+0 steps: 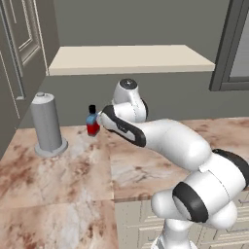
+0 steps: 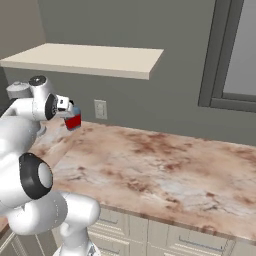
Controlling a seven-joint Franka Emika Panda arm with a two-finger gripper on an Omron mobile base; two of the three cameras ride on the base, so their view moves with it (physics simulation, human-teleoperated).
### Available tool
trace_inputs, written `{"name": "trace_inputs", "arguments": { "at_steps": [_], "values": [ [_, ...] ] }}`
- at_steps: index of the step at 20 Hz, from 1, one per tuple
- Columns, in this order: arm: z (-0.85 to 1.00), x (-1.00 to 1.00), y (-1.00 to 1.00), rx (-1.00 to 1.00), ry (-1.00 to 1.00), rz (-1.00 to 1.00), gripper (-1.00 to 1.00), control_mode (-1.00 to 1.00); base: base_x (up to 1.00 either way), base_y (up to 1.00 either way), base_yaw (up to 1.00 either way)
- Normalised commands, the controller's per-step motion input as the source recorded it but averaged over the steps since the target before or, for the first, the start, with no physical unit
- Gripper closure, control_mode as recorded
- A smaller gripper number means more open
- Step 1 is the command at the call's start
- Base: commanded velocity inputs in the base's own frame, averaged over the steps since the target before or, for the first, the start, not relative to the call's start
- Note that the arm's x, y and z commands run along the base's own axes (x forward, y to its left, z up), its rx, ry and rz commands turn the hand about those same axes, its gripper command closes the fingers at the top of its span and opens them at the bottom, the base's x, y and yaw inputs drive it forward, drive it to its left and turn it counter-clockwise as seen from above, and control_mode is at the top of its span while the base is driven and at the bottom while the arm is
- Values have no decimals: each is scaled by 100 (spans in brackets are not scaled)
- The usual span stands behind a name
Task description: Place the drinks on the dining counter in a tight cluster.
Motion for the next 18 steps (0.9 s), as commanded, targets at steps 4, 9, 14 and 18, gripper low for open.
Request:
{"name": "trace_inputs", "arguments": {
  "at_steps": [4, 9, 14, 18],
  "values": [
    [-19, 9, 6, 0, -17, 0, -100, -100, 0, 0, 0],
    [-3, 28, 2, 5, -5, 0, -100, -100, 0, 0, 0],
    [3, 4, 0, 0, 1, 0, -100, -100, 0, 0, 0],
    [27, 1, 0, 1, 2, 6, -100, -100, 0, 0, 0]
  ]
}}
